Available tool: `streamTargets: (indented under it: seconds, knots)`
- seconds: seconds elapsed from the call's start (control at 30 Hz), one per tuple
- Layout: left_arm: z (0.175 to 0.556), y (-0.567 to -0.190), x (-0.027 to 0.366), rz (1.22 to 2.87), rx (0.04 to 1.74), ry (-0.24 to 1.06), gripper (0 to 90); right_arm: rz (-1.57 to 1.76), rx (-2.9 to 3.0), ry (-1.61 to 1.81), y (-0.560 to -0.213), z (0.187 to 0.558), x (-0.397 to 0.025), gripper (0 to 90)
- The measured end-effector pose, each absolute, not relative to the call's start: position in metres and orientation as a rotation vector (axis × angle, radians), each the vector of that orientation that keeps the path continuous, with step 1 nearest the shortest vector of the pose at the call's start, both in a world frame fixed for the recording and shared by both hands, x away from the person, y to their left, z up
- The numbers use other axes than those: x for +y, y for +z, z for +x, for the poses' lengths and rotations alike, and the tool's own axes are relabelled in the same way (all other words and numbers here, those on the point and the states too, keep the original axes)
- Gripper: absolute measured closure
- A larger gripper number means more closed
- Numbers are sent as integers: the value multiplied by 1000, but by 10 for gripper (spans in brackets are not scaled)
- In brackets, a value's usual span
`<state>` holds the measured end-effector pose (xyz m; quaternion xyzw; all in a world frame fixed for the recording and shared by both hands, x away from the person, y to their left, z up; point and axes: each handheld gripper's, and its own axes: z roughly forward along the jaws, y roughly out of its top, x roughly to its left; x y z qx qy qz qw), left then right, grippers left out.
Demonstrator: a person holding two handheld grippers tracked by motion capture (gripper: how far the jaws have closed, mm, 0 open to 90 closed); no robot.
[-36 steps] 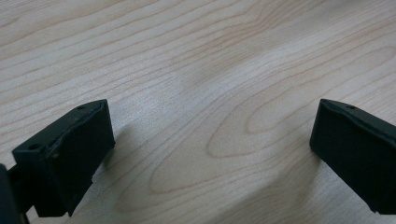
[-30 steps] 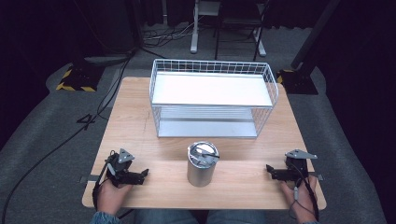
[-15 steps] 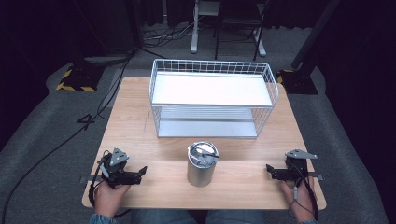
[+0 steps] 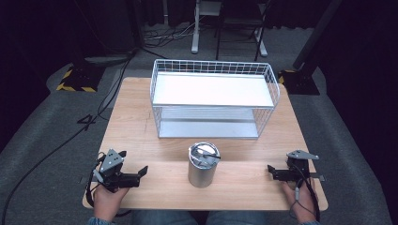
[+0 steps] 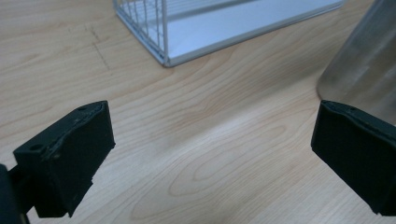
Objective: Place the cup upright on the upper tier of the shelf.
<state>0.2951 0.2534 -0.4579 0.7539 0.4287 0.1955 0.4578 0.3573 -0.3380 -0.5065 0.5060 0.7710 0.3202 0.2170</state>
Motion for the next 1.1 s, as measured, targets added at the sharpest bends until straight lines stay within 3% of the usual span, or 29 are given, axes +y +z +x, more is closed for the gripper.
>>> streamTargets:
  seconds: [1.1]
  knots:
    - [283, -421, 164, 1883, 706, 322, 0, 1402, 2135, 887, -507, 357, -338, 3]
